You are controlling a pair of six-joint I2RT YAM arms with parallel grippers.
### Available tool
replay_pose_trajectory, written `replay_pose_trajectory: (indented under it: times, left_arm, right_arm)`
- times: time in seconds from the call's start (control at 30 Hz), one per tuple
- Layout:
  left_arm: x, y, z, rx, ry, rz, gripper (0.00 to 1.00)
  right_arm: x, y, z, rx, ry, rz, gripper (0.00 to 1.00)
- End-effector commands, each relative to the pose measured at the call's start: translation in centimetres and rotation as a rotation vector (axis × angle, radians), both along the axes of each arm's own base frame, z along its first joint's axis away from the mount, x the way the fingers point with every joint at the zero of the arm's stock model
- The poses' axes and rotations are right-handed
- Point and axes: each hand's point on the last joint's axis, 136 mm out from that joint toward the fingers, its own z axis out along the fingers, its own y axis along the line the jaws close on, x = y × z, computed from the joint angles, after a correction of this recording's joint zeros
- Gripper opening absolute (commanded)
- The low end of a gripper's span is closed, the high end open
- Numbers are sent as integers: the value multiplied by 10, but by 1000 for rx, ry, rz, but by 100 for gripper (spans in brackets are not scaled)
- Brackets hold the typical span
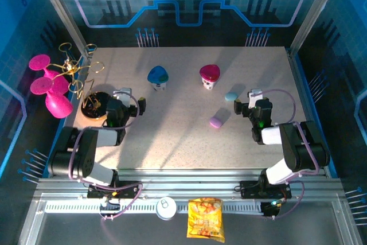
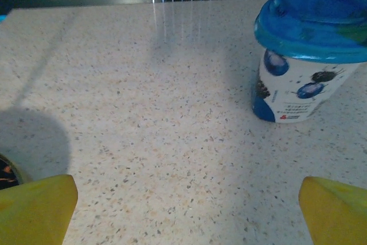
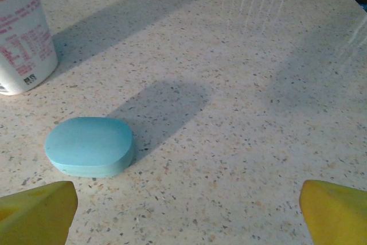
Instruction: Insert wireless bluetooth earbuds into charging case
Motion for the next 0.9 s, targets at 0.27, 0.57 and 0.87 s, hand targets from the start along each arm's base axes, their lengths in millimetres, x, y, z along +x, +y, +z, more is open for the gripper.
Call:
replay_pose_trajectory:
  times: [0.27, 0.57, 0.87]
  left_arm:
    - [10, 12, 6, -53, -35, 62, 99]
    - [11, 10, 6, -53, -33, 47, 99]
    - [10, 10, 5, -59, -32, 43, 99]
  right_arm:
    - [10, 0, 19, 9, -73, 12, 100]
    - [10, 0, 19, 9, -74, 12, 100]
    - [9, 1, 20, 11, -77, 13, 100]
